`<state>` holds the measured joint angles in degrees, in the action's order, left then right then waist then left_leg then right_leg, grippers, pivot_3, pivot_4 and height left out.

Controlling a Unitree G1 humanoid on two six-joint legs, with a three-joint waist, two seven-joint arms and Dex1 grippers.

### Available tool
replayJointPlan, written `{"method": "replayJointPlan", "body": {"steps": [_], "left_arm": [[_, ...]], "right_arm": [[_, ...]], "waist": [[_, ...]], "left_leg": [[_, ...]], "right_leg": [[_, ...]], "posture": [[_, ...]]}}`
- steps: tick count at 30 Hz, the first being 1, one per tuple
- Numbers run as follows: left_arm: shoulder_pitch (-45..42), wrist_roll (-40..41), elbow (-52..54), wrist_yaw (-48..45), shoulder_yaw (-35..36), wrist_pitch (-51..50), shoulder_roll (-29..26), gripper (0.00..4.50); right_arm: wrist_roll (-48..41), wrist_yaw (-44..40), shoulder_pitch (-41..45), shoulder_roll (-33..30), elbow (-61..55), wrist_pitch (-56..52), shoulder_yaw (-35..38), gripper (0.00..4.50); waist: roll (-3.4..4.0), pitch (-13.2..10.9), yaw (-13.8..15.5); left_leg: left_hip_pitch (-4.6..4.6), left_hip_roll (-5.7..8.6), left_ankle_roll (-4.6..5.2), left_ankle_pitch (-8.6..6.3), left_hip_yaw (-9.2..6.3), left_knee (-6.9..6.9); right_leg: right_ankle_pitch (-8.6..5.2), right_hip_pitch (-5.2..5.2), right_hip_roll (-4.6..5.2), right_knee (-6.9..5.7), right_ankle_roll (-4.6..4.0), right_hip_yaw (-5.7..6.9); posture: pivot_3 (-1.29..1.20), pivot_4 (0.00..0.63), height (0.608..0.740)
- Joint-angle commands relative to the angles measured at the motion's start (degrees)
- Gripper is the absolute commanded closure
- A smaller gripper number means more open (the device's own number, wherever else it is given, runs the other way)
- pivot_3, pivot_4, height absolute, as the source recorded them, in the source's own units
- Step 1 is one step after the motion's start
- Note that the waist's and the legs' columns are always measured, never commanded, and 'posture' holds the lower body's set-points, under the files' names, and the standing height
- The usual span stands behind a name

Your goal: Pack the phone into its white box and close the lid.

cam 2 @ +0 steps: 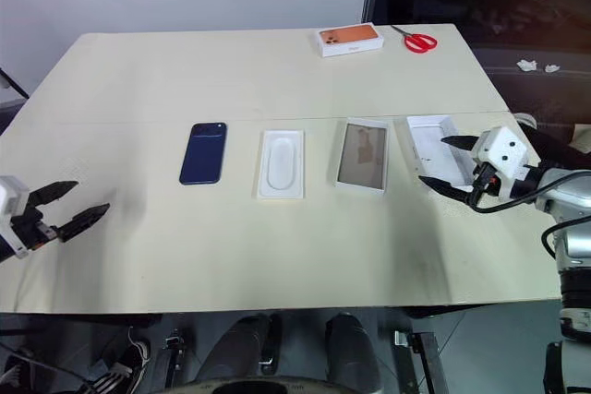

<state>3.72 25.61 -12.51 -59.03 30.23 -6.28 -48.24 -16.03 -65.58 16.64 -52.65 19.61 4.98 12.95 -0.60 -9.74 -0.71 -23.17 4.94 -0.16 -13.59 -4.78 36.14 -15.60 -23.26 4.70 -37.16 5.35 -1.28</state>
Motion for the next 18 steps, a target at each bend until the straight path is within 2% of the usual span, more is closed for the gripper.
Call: {"method": "replayJointPlan", "body": {"steps": [1,18], "left_arm": [[-0.4,0.9,1.1,0.2,1.7,1.0,-0.2,0.00],[-2.4,2.1,3.8,1.5,0.0,-4.0,0.6,0.00]], "right_arm": [[-1.4,0.2,-0.4,-0.3,-1.0,0.6,2.1,0.07],[-0.6,2.9,3.6,1.9,-2.0,-1.9,-0.7,0.07]], "waist": [[0.01,0.0,-0.1],[0.01,0.0,0.0]], "left_leg": [[-0.02,0.00,0.00,0.00,0.01,-0.01],[-0.03,0.01,0.00,0.00,0.02,0.00]], "right_leg": [[0.00,-0.03,0.00,0.00,0.00,-0.01],[0.01,-0.04,0.00,-0.01,0.01,-0.02]], "posture": [[0.00,0.150,0.740],[0.00,0.150,0.740]]}}
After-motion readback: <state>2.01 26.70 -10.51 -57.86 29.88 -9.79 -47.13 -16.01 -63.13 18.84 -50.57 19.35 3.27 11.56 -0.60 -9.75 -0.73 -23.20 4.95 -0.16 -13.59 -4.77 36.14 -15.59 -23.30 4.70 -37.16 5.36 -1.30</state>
